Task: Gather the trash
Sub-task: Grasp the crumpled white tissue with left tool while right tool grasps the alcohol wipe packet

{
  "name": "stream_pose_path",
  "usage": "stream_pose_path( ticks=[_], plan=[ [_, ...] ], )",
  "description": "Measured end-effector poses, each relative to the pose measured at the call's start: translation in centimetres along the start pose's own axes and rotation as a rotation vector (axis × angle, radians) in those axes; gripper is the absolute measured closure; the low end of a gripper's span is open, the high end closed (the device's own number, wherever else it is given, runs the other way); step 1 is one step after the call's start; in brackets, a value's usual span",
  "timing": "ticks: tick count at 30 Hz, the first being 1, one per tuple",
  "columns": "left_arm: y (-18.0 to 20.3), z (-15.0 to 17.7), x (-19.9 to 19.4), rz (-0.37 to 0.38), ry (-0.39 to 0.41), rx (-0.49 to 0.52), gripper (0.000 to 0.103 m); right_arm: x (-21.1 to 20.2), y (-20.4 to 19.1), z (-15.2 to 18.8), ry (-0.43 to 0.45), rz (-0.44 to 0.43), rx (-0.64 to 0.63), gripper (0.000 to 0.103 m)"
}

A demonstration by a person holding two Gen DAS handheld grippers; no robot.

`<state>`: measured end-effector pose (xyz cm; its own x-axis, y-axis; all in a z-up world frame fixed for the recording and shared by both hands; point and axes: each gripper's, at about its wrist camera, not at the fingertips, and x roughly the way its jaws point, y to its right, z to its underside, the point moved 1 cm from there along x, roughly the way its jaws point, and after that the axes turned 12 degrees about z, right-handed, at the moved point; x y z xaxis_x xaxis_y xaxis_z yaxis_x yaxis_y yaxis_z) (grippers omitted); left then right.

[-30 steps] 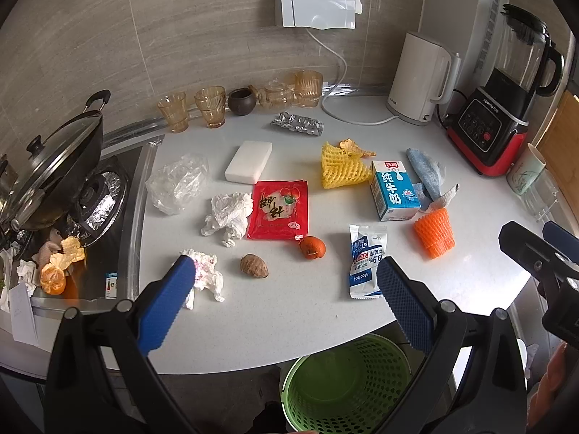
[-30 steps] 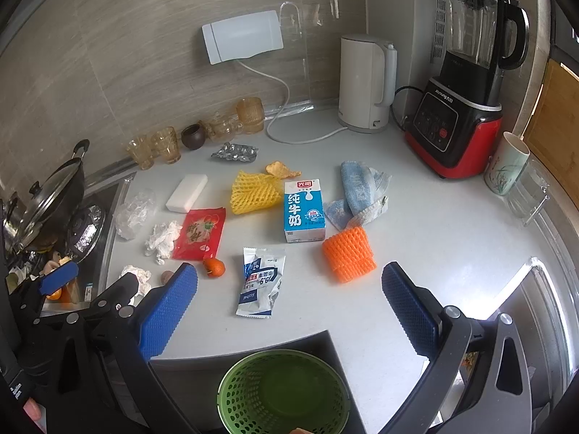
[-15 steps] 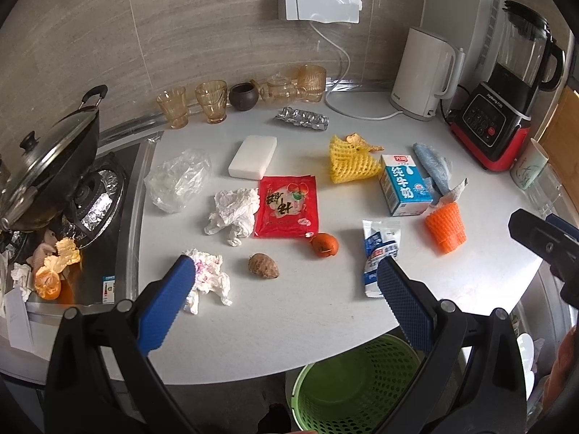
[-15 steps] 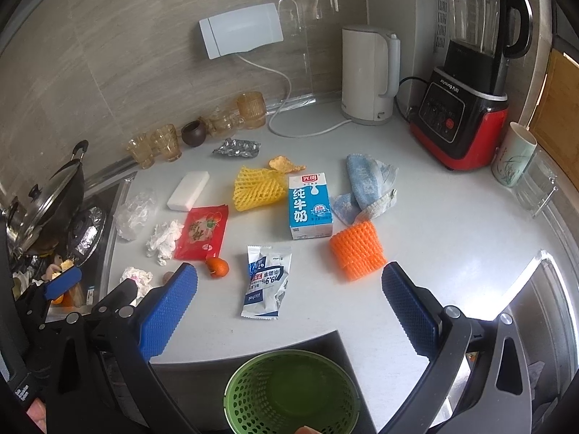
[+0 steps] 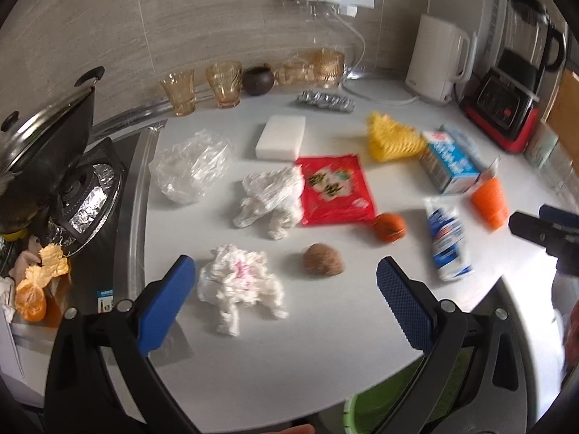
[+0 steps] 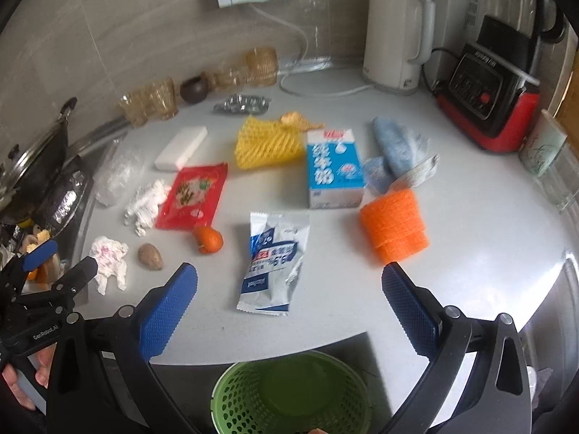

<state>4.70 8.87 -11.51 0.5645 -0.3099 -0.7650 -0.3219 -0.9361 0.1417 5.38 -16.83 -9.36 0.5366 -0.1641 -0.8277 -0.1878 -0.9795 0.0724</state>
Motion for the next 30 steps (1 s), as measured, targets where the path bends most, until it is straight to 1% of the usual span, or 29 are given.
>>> stream_pose_path(
  ticks=[5, 11, 13, 16, 18, 19, 20, 21, 23, 24, 26, 27, 29, 30],
  plan=[
    [-2.2, 0.9, 1.4, 0.026, -0.009, 0.018, 0.007, 2.7, -1.2, 0.8, -0.031, -0.015, 0.031, 0.002],
    [-4.2, 1.6, 2.9, 0.018, -0.027, 0.0, 0.007, 4.7, -2.2, 1.3, -0.014, 0.036, 0.018, 0.002],
    [-4.7, 1.7, 3.7, 0.015, -0.04, -0.017, 0.007, 5.1, -2.4, 1.5, -0.021, 0.053, 0.021, 0.002],
    [-5.5, 1.6, 4.9, 0.041, -0.057, -0.066, 0.007, 5.8, -2.4, 1.7, -0.032, 0.062, 0.039, 0.002],
    [-6.0, 1.6, 5.7, 0.041, -0.069, -0.088, 0.009, 6.1, -2.4, 1.8, -0.039, 0.062, 0.049, 0.002],
    [-6.0, 1.7, 6.0, 0.037, -0.076, -0.091, 0.014, 6.2, -2.4, 1.9, -0.04, 0.062, 0.051, 0.002],
    [-6.2, 1.7, 6.4, 0.035, -0.092, -0.097, 0.022, 6.3, -2.5, 2.0, -0.039, 0.064, 0.049, 0.002],
    [-6.3, 1.8, 6.7, 0.039, -0.104, -0.105, 0.026, 6.3, -2.6, 2.0, -0.038, 0.067, 0.047, 0.002],
    [-6.7, 2.0, 7.3, 0.046, -0.128, -0.133, 0.043, 6.5, -2.7, 2.0, -0.04, 0.075, 0.042, 0.003],
    [-6.9, 2.1, 7.4, 0.046, -0.129, -0.143, 0.046, 6.6, -2.7, 2.1, -0.041, 0.077, 0.043, 0.004],
    [-7.0, 2.2, 7.3, 0.041, -0.115, -0.151, 0.056, 6.7, -2.7, 2.1, -0.046, 0.076, 0.053, 0.005],
    [-7.1, 2.2, 7.3, 0.039, -0.112, -0.154, 0.059, 6.8, -2.6, 2.1, -0.049, 0.073, 0.058, 0.006],
    [-7.1, 2.3, 7.2, 0.046, -0.111, -0.154, 0.072, 7.2, -2.7, 2.1, -0.056, 0.066, 0.062, 0.011],
    [-7.1, 2.3, 7.2, 0.051, -0.113, -0.154, 0.074, 7.3, -2.9, 2.1, -0.061, 0.066, 0.06, 0.012]
  ],
)
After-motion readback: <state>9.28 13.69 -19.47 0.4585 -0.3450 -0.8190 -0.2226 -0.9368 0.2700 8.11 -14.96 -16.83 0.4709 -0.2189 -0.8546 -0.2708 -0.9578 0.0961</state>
